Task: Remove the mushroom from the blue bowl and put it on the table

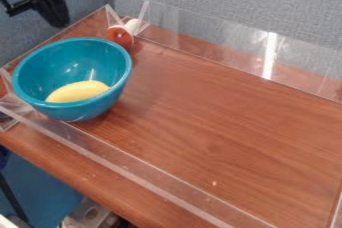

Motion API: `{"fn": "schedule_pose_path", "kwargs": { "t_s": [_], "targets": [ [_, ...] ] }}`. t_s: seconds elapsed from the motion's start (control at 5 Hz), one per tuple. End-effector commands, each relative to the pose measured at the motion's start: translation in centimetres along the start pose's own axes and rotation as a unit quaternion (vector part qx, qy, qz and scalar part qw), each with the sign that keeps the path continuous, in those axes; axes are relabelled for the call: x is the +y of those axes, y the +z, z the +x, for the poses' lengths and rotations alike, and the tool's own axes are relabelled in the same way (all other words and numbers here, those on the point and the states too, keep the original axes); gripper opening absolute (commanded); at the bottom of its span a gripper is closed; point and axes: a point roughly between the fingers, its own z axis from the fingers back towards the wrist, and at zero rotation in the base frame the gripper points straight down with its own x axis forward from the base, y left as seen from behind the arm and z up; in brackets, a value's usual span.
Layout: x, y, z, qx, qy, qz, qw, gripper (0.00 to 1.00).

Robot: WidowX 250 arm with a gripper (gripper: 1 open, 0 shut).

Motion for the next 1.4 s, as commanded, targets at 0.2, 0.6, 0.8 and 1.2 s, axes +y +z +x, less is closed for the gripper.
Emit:
{"fn": "schedule_pose_path", "kwargs": {
  "t_s": [0.2,0.6,0.8,1.2],
  "targets": [
    [0.1,-0.3,0.5,-0.009,-0.062,-0.007,0.998,0.0],
    [-2.2,-0.3,-0.7,0.006,-0.131,-0.033,0.9908,0.0],
    [-5.1,0.1,-2.4,0.017,-0.171,-0.055,0.9836,0.0],
    [-11.5,0.7,-6.4,0.048,-0.27,-0.093,0.9571,0.0]
  ]
}}
